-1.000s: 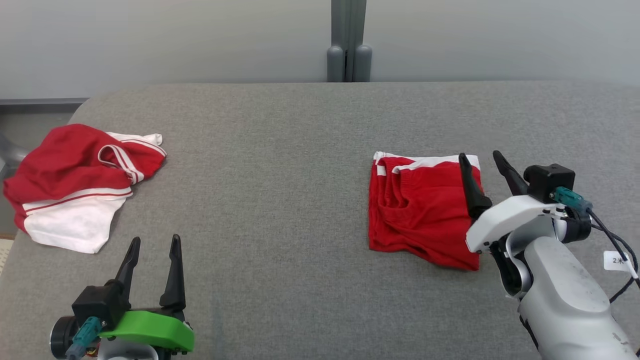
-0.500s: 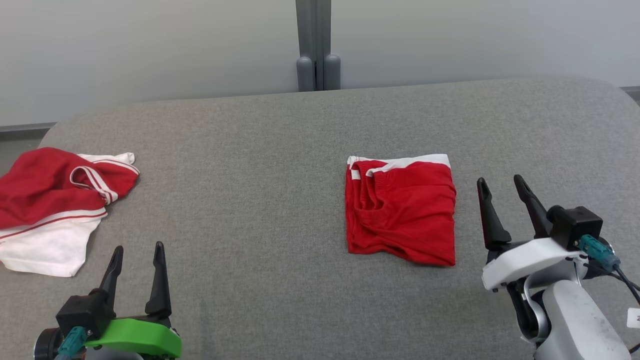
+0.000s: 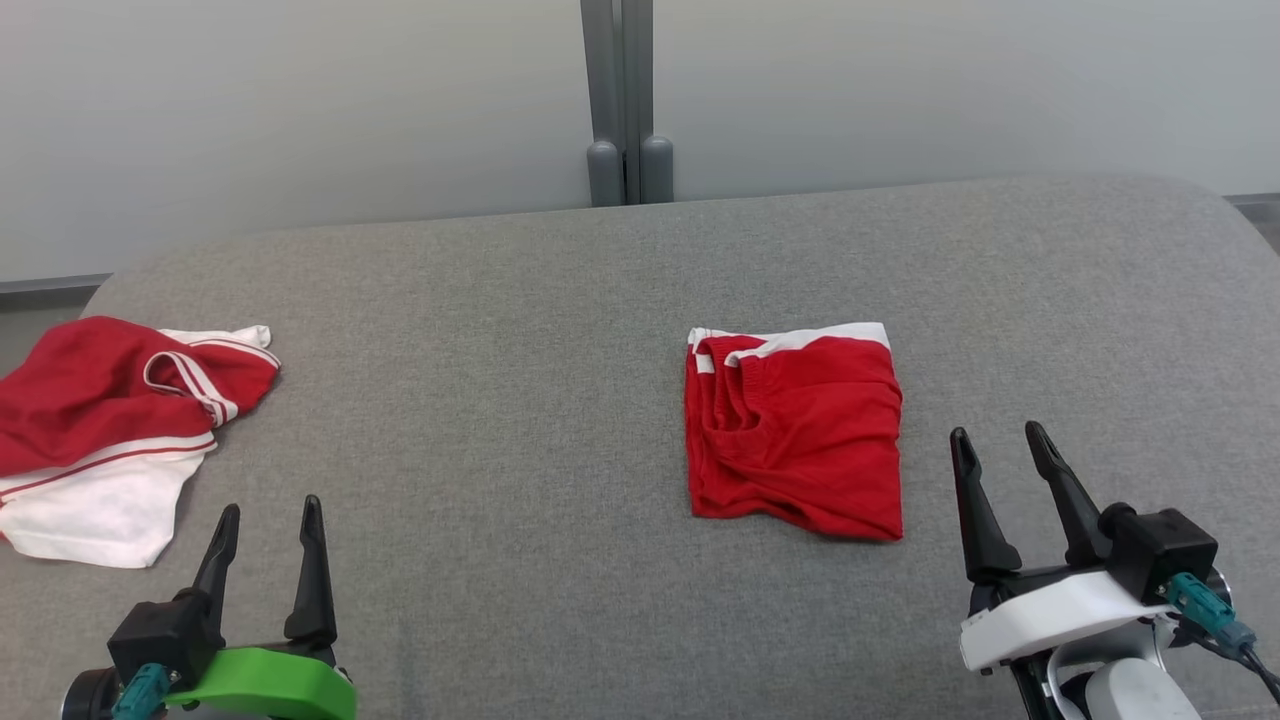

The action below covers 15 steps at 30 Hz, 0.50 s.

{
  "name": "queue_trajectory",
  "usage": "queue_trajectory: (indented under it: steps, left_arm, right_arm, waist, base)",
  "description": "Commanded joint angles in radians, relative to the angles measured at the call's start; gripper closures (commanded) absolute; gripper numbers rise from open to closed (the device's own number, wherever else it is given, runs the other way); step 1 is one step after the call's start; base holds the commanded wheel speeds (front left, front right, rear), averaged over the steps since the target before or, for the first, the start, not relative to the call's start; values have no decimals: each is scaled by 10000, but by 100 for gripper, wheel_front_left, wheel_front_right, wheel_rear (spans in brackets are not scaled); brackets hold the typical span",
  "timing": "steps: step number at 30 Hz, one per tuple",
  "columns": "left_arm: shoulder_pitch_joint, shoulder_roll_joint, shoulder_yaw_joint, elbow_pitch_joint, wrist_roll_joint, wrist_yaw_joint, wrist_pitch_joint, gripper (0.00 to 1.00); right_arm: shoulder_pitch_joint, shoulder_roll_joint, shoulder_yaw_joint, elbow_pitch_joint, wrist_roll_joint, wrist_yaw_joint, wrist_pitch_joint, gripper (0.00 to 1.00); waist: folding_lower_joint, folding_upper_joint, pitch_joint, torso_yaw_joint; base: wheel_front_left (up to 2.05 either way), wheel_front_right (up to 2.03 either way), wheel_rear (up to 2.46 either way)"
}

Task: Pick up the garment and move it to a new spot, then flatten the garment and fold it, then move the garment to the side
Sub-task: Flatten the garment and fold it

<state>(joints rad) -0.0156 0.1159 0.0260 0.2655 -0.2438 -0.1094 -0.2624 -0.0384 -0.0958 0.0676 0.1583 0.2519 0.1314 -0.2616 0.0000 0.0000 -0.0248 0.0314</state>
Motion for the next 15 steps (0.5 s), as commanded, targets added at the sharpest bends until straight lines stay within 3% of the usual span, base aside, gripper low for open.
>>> queue_trajectory:
  steps: [1,15]
  left_arm:
    - [143,99,3,14,51,41,-34,0]
    - [284,163,-119,31,27,142,-9,0]
  right_arm:
    - [239,46,-55,-139,-77,-15,-22,0]
    - [998,150,-218,-633,-346,-15,-37,0]
  waist:
    - [0,0,-21,30]
    - [0,0,-79,217]
  base:
    - [0,0,0]
    - [0,0,0]
